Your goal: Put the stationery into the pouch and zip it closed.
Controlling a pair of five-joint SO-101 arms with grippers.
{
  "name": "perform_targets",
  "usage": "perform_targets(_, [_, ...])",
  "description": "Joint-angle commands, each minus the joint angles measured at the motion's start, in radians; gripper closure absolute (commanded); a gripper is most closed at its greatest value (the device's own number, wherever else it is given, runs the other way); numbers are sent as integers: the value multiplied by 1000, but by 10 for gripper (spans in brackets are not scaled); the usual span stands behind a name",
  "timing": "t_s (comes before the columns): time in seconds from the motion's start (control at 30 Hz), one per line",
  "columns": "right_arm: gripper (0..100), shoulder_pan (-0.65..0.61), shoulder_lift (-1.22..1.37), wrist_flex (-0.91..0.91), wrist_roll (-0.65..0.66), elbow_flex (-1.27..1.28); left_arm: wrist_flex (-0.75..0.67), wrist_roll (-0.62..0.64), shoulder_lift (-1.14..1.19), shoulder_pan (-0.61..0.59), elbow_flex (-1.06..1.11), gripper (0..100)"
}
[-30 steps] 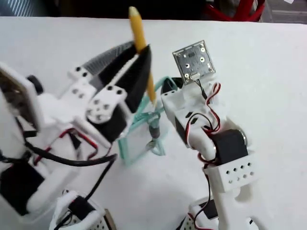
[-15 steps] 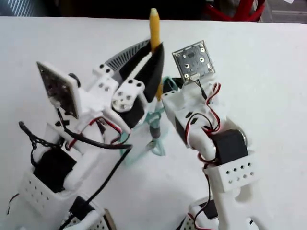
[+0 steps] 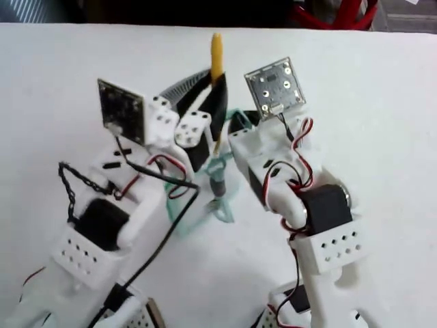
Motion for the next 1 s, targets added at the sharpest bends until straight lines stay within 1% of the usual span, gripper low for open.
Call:
perform_targets(0.0, [979,-33,7,4,-5,80,-6,6,-12,-25,6,973])
perform_targets(0.1, [979,-33,7,4,-6,80,-3,6,-27,-25,9,967])
perform_targets(0.13, [979,-33,7,4,-6,80,9,6,-47,-22,14,947])
perform_targets(0.23, [979,-33,7,4,-6,80,110,11,-134,-22,29,824])
perform_targets(0.27, [979,-33,7,4,-6,80,141,14,-168,-22,31,806])
perform_targets(0.37, [979,-33,7,4,-6,80,198,18,-239,-22,32,806])
perform_targets(0.57, [979,-33,7,5,-8,80,227,17,-259,-30,32,805])
perform_targets(0.67, [979,-33,7,5,-8,80,288,15,-262,-73,15,802])
perform_targets(0.73, [979,-33,7,5,-8,80,365,-28,-262,-114,-3,801])
perform_targets(0.83, [979,-33,7,5,-8,80,529,-166,-263,-134,-41,802])
perform_targets(0.9, [979,-33,7,5,-8,80,663,-216,-274,-133,-87,803])
perform_targets(0.97, [979,-33,7,5,-8,81,755,-249,-317,-136,-129,801])
